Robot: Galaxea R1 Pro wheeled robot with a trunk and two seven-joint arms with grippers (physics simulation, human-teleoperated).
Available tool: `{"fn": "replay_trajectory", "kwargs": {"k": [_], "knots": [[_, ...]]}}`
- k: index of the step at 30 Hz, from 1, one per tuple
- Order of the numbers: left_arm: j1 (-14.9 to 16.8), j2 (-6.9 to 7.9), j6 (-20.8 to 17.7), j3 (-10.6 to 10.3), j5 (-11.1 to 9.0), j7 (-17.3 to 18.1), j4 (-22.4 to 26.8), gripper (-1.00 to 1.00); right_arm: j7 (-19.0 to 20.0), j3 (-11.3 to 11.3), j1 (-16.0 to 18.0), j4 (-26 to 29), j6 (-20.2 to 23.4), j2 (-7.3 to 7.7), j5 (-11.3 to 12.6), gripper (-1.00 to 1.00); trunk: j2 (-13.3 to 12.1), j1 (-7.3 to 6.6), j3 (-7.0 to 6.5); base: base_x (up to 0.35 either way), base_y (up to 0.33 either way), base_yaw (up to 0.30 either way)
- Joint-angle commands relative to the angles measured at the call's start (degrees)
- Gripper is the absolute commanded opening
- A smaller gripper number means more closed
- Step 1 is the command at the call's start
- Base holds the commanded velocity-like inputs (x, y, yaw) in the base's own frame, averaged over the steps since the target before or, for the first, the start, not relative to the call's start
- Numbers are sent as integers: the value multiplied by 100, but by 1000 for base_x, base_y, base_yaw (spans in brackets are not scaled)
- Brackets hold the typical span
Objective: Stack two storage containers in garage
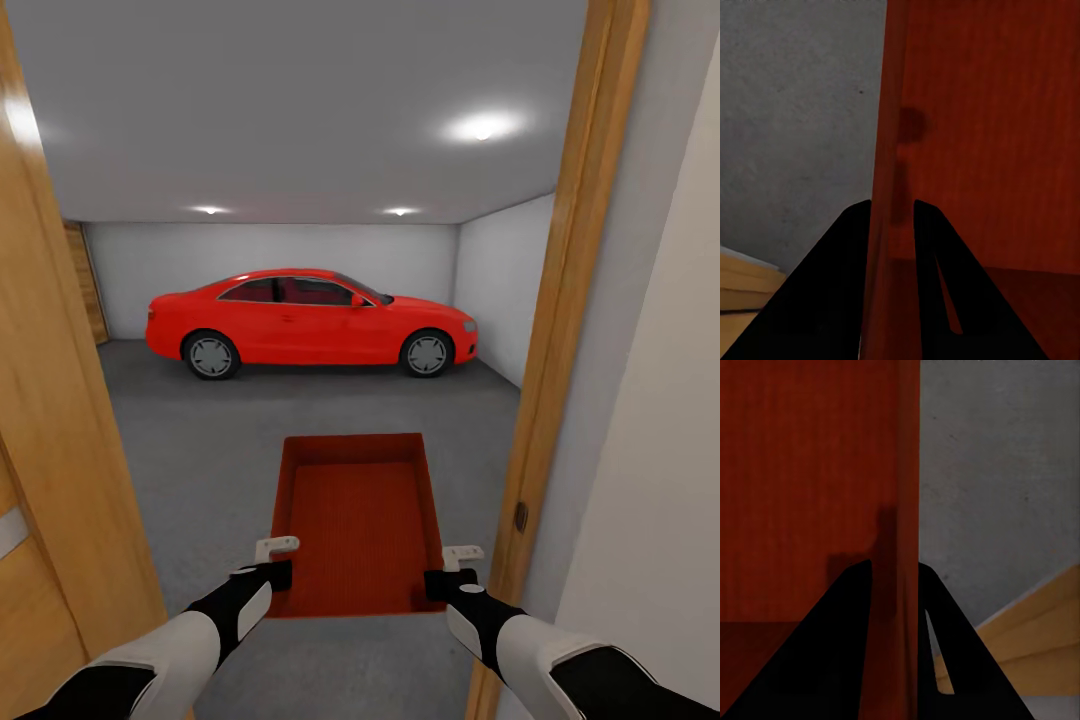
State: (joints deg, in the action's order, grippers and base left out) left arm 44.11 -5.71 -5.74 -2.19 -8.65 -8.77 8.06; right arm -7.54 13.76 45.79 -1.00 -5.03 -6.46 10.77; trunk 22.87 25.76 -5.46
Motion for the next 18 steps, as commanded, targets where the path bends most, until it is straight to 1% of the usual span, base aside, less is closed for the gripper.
{"fn": "replay_trajectory", "kwargs": {"k": [1,18], "knots": [[1,228,213,138,65,-281,29,-100,77,-154,0,-14,-15,-4,31,-100,5,2,3,0,0,0],[1,228,213,140,65,-281,29,-100,77,-154,0,-14,-2,-4,33,-100,5,2,3,0,0,0]]}}
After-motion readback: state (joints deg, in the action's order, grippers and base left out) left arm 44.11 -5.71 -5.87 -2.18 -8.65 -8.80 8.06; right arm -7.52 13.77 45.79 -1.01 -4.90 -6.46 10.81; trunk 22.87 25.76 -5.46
